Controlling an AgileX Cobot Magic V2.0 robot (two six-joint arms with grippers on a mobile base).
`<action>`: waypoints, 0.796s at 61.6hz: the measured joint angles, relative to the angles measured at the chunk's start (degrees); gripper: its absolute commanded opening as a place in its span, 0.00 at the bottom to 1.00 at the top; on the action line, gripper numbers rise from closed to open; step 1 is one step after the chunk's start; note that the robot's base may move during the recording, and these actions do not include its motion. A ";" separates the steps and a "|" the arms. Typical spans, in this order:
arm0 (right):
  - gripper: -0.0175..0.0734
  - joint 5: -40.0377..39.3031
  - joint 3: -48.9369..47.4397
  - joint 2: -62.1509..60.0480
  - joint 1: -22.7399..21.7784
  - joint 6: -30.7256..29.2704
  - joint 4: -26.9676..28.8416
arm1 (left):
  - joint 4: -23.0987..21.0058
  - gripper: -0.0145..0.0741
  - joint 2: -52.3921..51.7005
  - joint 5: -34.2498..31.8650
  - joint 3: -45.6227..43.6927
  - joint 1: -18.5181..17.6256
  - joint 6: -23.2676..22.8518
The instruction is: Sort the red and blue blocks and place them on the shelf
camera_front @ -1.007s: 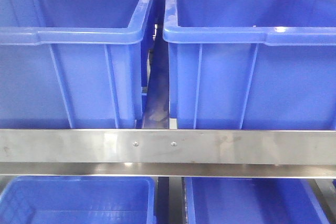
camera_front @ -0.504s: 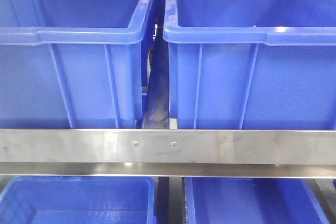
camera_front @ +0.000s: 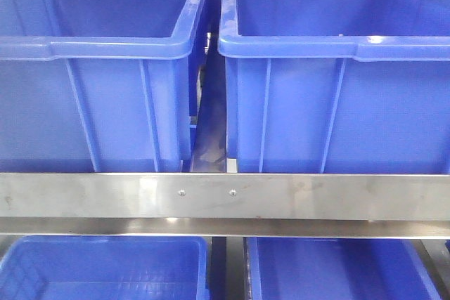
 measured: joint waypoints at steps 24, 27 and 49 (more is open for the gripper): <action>0.27 0.00 0.00 0.00 0.00 0.00 0.00 | 2.62 0.32 0.00 0.00 0.00 0.00 -0.49; 0.27 0.00 0.00 0.00 0.00 0.00 0.00 | 1.94 0.32 0.00 -0.73 0.12 0.00 -1.66; 0.27 0.00 0.00 0.00 0.00 0.00 0.00 | -5.70 0.32 -6.05 -22.26 11.11 3.96 -3.43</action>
